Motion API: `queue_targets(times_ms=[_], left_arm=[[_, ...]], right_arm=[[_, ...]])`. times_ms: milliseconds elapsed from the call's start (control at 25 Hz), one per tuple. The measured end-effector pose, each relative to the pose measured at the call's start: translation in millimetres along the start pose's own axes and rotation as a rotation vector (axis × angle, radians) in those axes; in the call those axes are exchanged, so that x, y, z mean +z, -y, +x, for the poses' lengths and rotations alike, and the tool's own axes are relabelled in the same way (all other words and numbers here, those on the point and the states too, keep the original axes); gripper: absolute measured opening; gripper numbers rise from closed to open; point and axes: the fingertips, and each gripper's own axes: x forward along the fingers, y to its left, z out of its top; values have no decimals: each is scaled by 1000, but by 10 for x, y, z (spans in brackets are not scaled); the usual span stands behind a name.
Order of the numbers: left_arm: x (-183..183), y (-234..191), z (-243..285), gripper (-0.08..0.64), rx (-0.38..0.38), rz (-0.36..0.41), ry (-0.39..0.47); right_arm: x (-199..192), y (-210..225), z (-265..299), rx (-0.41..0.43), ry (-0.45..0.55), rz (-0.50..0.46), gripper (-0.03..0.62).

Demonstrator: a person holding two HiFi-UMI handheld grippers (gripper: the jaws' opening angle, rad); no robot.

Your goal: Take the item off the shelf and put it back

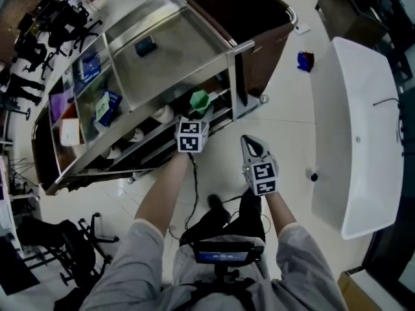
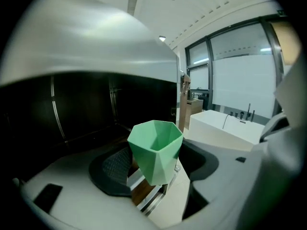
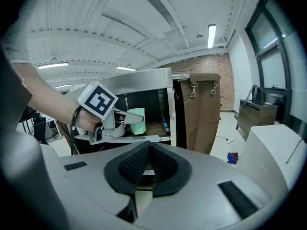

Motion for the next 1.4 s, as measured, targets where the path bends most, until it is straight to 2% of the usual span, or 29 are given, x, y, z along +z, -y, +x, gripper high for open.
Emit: queue_targets(times_ms=[160,400,720,920,1400], left_arm=[[45,158,-461,310,-13,-20,5],[132,213,-1124,310,16,-82,28],[105,323,-1836,310,42,-113,52],[55,382,-2180,310,57,-95,61],[-182,369,-2651,310,103,-119,58]], right_arm=[[153,-16,-196,14,-17,-26,8],[345,-98,-396,58,-29,-63,8],[295,-258,-635,118,-63,-81,8],[264,-348,-759,135,-55,-71,8],[239,-362,-890,143,-39,-77,8]])
